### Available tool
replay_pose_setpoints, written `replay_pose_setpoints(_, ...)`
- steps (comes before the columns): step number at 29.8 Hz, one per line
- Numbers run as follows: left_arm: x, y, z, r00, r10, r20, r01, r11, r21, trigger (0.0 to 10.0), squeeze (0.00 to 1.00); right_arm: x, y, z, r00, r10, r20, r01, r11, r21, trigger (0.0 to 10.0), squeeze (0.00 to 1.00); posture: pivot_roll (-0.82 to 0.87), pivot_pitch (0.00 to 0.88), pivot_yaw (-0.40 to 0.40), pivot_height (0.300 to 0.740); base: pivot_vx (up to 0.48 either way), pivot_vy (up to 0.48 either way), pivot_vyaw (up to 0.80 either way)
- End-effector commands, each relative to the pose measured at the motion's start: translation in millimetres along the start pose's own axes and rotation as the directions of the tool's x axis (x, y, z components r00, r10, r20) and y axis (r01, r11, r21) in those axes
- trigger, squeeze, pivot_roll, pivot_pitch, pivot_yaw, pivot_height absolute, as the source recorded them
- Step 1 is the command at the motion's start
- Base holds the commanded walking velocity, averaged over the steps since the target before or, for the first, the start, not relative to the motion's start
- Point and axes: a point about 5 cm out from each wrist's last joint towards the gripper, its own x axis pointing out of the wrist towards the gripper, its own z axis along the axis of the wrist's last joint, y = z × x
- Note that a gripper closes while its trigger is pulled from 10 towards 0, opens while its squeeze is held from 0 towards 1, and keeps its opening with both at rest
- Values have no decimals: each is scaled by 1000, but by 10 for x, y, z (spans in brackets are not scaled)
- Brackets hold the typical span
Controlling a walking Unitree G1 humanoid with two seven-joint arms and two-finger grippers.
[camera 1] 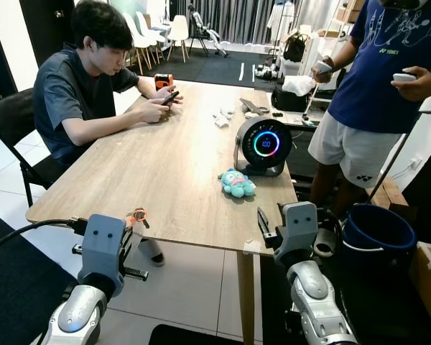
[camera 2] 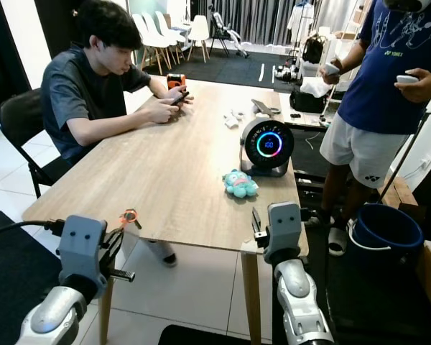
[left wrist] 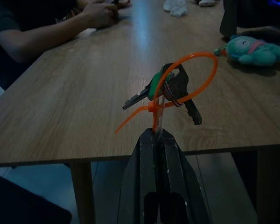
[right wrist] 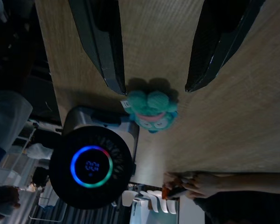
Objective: Hang keys on a hook
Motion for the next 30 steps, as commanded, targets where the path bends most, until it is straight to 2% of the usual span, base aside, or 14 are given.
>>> replay_pose_setpoints(1,-22,-31,-42,1000,1,-9,-1,1000,6,10000,0,-6,18,-29,1000,4,-3,-4,1000,4,10000,0,154,42,-36,740,0,0,0)
replay_pose_setpoints(30,-31,-23,-74,1000,11,-22,-10,999,34,10000,0,-8,-30,-88,1000,-14,-20,14,1000,0,10000,0,158,60,-33,740,0,0,0)
